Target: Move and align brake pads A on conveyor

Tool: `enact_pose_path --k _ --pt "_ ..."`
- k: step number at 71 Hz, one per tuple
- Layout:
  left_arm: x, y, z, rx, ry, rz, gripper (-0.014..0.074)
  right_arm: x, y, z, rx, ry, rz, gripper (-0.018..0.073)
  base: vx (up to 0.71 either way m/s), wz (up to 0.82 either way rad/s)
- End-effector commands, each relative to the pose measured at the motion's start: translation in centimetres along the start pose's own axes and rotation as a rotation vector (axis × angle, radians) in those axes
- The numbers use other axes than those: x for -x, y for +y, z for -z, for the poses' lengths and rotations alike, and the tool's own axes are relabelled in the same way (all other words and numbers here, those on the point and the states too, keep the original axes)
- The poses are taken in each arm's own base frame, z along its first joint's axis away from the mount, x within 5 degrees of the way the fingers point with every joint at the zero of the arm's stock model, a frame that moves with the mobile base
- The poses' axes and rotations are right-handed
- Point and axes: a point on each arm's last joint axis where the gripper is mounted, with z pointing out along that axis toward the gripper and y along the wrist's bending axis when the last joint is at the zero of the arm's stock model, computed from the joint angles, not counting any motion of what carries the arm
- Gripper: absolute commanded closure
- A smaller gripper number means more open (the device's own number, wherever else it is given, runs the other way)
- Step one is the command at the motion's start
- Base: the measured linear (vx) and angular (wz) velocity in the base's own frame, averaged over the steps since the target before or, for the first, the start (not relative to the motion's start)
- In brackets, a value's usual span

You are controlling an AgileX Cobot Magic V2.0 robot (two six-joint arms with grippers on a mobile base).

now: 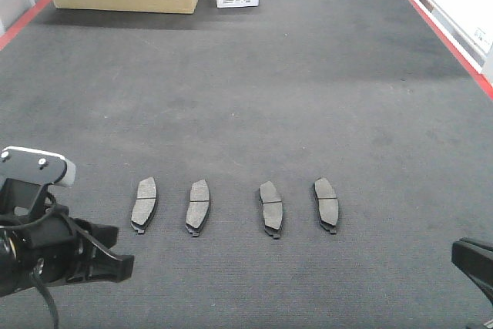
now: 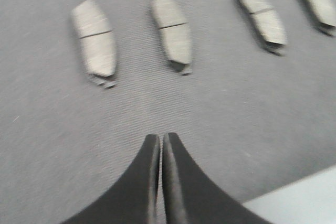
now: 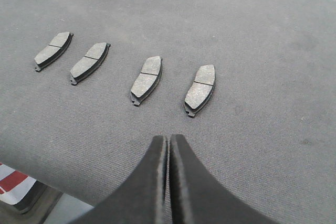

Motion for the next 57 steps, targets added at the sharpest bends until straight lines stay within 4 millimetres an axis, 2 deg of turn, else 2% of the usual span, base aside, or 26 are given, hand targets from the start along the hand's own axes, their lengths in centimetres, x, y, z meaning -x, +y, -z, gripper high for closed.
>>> enact_pose_path --k 1,21,30,35,45,57 --pt "1.5 -0.9 1.0 -0.076 -0.127 -0.045 0.0603 1.4 0.0 0.4 -0.005 -0.093 0.011 0.0563 0.00 0.00" --pt "1.7 -1.2 1.6 -0.106 -0.165 -0.087 0.0603 1.4 0.0 0.4 -0.005 -0.093 0.011 0.0563 0.00 0.00" --pt "1.1 -0.8 4.0 -0.113 -0.271 -0.103 0.0603 1.4 0.0 0.4 -0.006 -0.093 0.012 0.0563 0.00 0.00" --pt "-0.1 -0.3 5.9 -0.115 -0.385 -0.114 0.0603 1.4 0.0 0.4 -0.006 -0.093 0.012 0.0563 0.00 0.00" --pt "-3.9 1.7 9.4 -0.073 -0.580 -0.083 0.0603 1.4 0.0 0.4 -0.006 -0.093 0.012 0.0563 0.00 0.00" --pt "-8.2 3.7 11.9 0.110 -0.745 -0.091 0.0603 1.4 0.0 0.4 -0.006 -0.093 0.012 0.0563 0.00 0.00"
